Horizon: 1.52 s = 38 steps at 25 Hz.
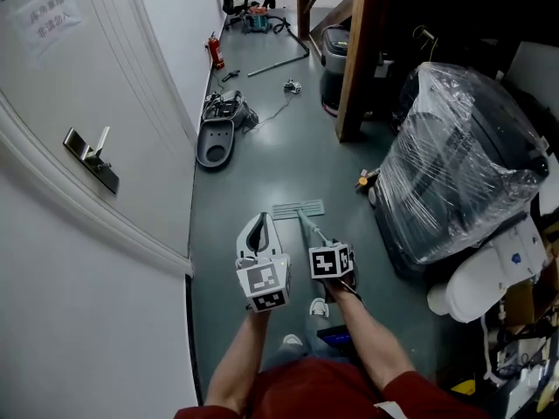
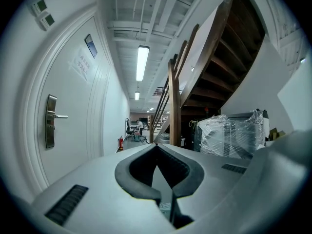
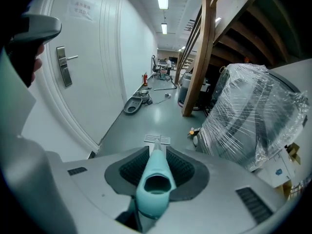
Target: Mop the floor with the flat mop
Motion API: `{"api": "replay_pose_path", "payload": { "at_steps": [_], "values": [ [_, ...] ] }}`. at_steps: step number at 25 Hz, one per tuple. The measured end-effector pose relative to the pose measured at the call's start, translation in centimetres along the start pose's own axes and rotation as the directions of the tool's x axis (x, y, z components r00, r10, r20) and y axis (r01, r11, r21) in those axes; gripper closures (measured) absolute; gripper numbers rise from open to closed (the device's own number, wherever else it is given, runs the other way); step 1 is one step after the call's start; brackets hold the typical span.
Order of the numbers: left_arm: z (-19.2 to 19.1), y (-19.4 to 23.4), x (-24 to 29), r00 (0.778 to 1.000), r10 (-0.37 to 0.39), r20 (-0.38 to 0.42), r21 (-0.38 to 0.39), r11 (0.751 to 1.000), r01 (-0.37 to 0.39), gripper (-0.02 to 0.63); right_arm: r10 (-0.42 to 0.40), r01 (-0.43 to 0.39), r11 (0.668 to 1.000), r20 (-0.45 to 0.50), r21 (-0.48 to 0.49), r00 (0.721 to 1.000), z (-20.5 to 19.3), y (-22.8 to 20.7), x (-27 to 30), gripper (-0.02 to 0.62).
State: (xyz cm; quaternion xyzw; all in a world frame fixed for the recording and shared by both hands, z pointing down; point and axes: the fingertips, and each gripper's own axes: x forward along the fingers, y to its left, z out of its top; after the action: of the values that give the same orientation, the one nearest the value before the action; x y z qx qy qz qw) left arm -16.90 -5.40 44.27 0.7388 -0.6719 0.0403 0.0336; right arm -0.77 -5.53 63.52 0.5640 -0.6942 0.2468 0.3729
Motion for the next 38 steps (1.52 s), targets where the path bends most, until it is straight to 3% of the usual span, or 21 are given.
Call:
{"api": "replay_pose_path", "payload": {
  "at_steps": [7,14,19,38],
  "values": [
    [-0.4,-2.2,-3.1,0.999,-0.039,-0.013,-0.003,0.999,0.039,0.591,-0.005,0.005,1.0,-0.025,0.028,1.0,-3.8,0.2,-2.4,0.476],
    [-0.7,-5.0,-5.2,1.0,-0.02,-0.023,-0.014,1.0,0.02,0.591,0.01,-0.009,1.0,-0.034,0.008,0.999,-6.0,-1.1,-4.2,0.476],
    [-0.1,-6.5,-6.2,1.0,-0.009,-0.014,-0.015,1.0,0.009,0.591,0.015,-0.015,1.0,-0.032,-0.01,0.999,-6.5,-2.2,-4.6,0.476],
    [1.4,-5.7,-7.3,1.0,0.024,0.011,-0.001,1.0,-0.024,0.591,0.021,-0.022,0.999,-0.039,-0.035,0.999,-6.6,-2.1,-5.1,0.476]
  ]
}}
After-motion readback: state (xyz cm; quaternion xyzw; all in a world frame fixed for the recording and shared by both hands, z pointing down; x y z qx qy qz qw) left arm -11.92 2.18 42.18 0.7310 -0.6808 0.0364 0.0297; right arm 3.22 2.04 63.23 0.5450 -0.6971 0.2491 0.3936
